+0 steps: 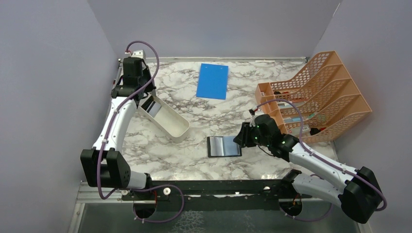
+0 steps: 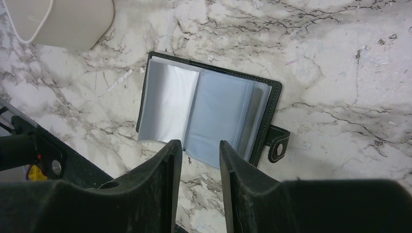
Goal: Put the credit cards into the card holder
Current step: Pick up the credit card from the storage box, then place the credit card in the storage box, then pick up the credit card from the storage box.
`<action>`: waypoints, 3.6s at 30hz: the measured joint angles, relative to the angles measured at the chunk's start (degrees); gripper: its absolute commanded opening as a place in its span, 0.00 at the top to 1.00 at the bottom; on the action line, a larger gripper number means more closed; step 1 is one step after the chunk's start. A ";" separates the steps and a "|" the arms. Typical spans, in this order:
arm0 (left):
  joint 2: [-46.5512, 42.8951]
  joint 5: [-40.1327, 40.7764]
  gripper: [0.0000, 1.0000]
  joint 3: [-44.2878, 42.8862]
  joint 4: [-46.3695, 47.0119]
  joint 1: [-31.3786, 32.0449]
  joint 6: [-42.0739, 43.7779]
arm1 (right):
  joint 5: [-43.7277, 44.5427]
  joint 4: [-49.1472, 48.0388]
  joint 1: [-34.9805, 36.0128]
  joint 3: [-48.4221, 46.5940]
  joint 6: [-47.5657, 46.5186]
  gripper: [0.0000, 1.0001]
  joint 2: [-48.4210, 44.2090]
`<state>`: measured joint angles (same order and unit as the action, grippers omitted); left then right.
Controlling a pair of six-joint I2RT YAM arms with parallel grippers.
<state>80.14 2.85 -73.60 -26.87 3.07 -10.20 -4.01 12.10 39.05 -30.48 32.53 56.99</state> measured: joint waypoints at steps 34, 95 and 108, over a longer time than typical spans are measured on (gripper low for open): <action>1.05 -33.48 1.00 1.33 -4.46 -0.46 -17.75 | -2.01 0.00 0.00 0.02 2.40 0.60 -0.48; 14.08 -15.10 0.37 5.90 5.29 -6.86 33.00 | -2.54 -0.48 0.00 0.02 1.75 0.60 2.10; 14.60 -6.86 0.32 6.64 10.62 -6.21 40.19 | -2.54 -0.50 0.00 0.02 0.83 0.60 2.56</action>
<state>94.74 -4.01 -66.96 -16.25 -3.14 30.00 -6.55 11.60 39.05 -30.46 33.36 59.55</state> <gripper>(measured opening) 0.640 0.397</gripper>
